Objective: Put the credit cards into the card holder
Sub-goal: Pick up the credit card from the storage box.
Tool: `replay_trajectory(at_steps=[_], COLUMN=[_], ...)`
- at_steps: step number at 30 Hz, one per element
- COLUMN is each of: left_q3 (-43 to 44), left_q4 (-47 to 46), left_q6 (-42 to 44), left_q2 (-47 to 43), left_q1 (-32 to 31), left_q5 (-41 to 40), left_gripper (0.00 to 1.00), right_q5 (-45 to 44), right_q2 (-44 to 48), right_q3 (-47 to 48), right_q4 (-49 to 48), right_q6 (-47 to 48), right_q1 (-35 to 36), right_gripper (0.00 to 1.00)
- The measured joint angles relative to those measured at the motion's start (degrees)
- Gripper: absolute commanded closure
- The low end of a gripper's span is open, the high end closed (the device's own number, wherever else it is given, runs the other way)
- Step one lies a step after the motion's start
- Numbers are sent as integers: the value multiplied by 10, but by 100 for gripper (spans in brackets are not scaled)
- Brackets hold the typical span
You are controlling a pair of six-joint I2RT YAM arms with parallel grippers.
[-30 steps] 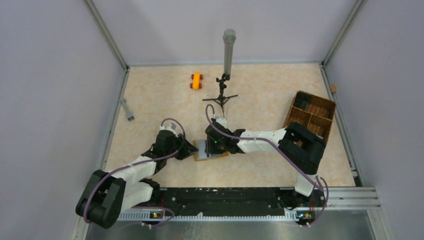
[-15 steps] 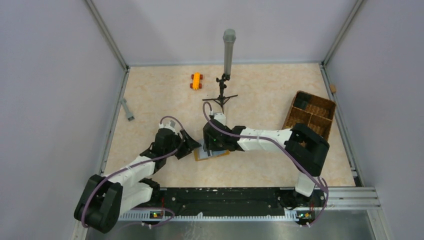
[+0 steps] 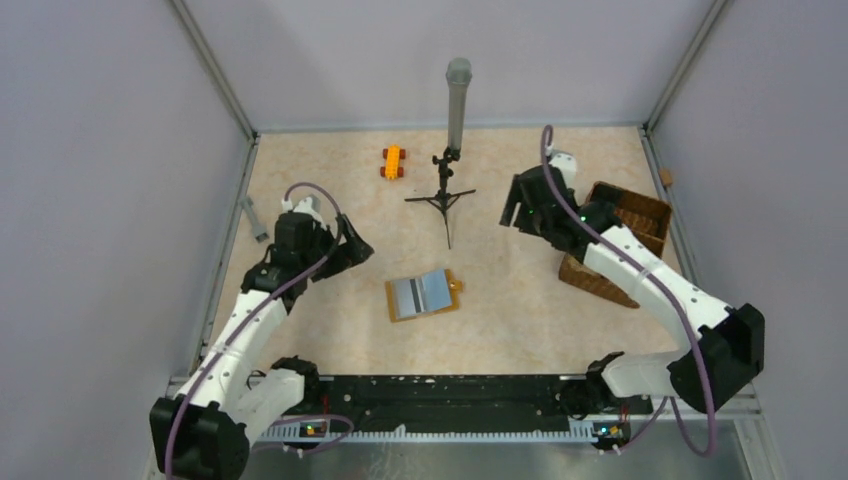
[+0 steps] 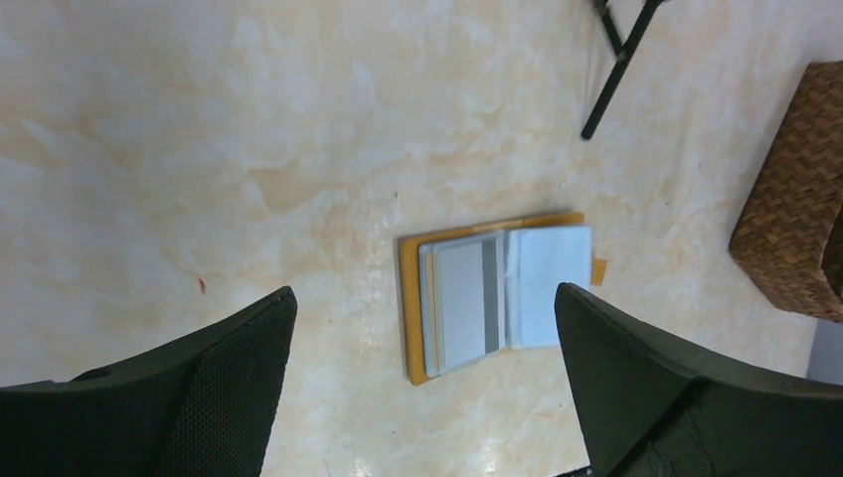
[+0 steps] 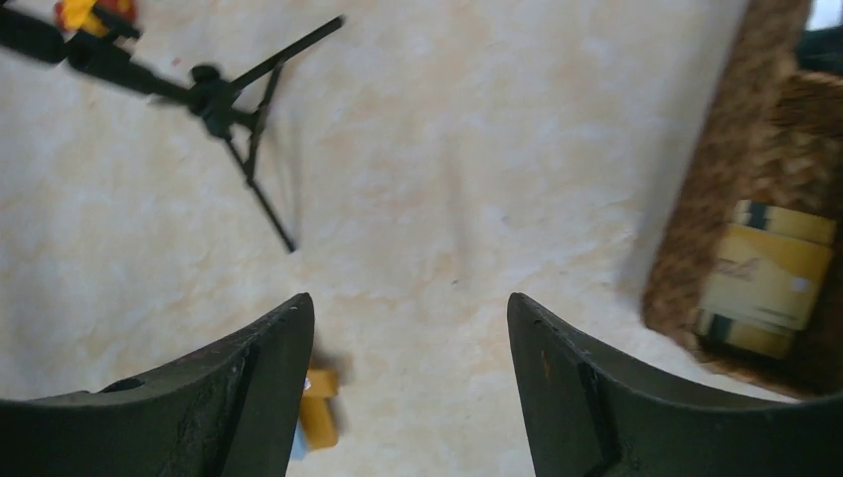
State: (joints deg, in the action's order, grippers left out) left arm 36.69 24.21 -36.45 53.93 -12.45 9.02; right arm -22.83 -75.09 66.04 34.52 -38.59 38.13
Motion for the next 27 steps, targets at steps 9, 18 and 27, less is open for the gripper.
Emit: replay_trajectory(at_steps=[9,18,27], left_q3=[178,143,130], left_q4=[115,130,129], left_q6=[140,180,186], left_q2=[-5,-5,-4], left_q1=[33,34,34], left_q5=[-76,-130,-129], left_gripper=[1,1,1], right_q5=[0,-18,4], right_q2=[15,-10,-115], right_q3=[0,0,0], right_q4=[3,-84,-156], right_q6=[1,-122,-246], right_q1=[-218,-338,-421], right_gripper=[27,34,34])
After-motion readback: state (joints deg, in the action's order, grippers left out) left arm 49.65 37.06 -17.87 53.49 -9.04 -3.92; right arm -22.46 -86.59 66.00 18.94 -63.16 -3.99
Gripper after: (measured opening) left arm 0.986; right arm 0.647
